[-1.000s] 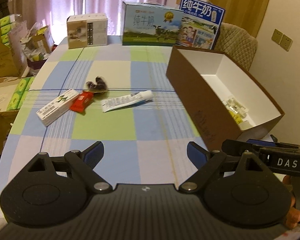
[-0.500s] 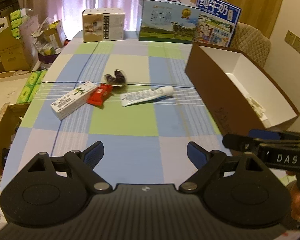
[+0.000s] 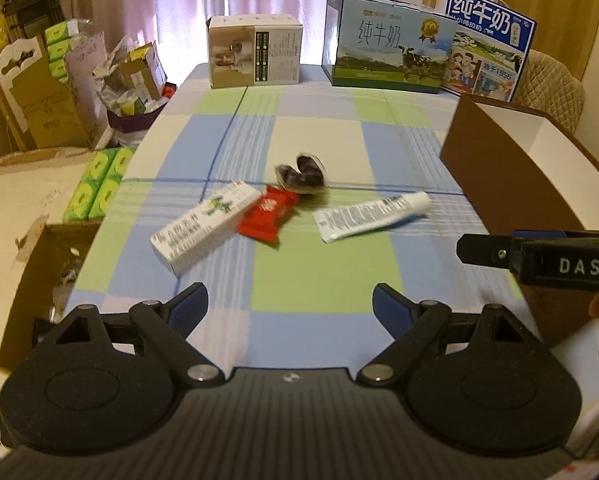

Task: Organize objects
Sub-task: 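Move the left tool to the white cream box while the right tool approaches the tube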

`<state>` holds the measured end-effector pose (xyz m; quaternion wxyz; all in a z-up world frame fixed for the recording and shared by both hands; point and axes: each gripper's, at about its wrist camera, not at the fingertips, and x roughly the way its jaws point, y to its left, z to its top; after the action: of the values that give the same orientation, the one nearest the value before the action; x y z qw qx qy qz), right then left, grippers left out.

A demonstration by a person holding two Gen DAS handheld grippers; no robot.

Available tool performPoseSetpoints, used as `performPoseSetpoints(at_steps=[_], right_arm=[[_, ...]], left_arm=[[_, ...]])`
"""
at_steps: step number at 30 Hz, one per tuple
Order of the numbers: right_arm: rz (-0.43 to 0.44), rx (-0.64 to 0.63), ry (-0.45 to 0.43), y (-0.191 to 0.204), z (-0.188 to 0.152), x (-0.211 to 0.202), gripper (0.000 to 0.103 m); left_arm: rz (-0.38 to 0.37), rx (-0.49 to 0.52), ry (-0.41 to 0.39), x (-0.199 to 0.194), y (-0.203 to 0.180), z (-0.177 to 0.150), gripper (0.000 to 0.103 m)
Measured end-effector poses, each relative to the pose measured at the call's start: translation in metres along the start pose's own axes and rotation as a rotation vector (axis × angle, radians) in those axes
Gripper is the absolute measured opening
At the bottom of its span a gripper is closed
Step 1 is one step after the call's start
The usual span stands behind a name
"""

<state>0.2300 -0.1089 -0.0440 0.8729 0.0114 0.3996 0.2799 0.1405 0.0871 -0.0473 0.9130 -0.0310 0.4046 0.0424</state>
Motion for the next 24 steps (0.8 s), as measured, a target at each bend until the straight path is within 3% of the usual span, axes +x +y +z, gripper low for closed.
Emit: performPoseSetpoints(at_steps=[9,18,24], right_arm=[[-0.045,-0.082,0.021,-0.004,0.027,0.063,0.033],[-0.063,-0.089,0.062,-0.019,0.046,0.115,0.029],[-0.059,-0.079,0.074,-0.026,0.05,0.128,0.029]], left_arm=[[0.034,0.03,-0.023,0.043,0.033,0.037,0.086],[0.067,0.079,-0.002,0.09,0.067,0.053,0.082],[0.072,0.026,0.007,0.108,0.086,0.054,0.082]])
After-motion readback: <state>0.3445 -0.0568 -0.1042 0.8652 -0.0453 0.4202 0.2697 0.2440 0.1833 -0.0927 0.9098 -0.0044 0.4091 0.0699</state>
